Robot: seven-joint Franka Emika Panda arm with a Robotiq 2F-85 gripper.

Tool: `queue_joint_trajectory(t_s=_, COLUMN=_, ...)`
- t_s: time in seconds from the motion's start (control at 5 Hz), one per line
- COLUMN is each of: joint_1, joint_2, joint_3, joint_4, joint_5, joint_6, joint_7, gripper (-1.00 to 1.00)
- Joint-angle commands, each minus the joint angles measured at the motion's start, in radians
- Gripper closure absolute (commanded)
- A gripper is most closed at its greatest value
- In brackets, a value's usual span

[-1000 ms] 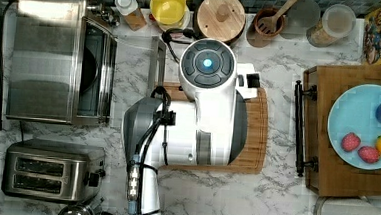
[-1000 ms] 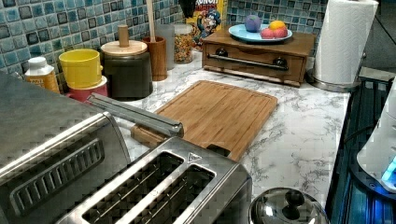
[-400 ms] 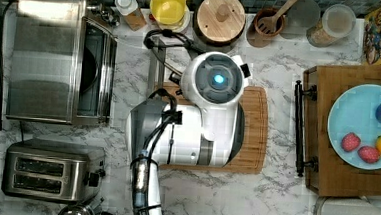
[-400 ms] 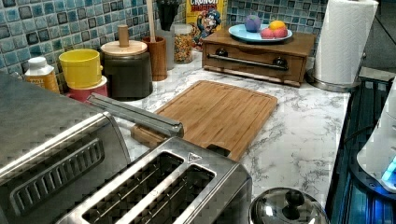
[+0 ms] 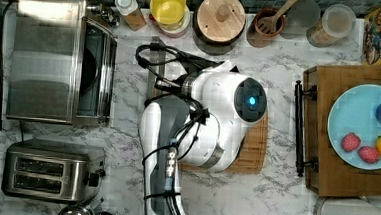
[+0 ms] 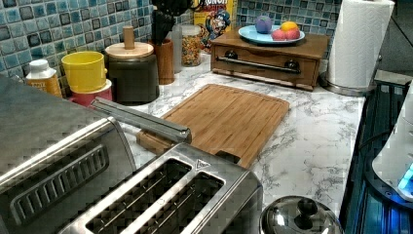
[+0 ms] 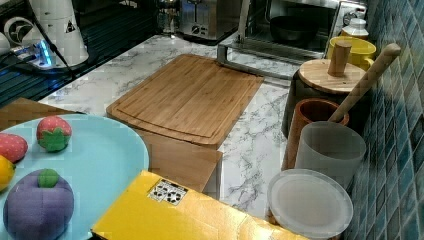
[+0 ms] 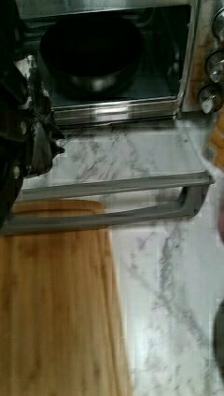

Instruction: Close the oven.

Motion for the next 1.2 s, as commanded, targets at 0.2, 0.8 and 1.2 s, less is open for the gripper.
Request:
queue_joint_trajectory(t_s=0.2, joint_1=-0.061, joint_2=0.069, joint_3=-0.047, joint_4=-0.026, joint_5=0.354, joint_6=0.023, joint_7=-0.423, gripper=1.00)
queue_joint_trajectory(t_s=0.8, joint_1=-0.013, joint_2=0.296, joint_3=-0.061, joint_4=0.070, joint_5=0.414, joint_6=0.085, joint_7=-0.519, gripper=1.00)
queue_joint_trajectory(t_s=1.2, joint_1=-0.043, joint_2=0.294, joint_3=0.000, joint_4=0.066, joint_5=0.588, joint_6=0.143, joint_7=-0.687, gripper=1.00)
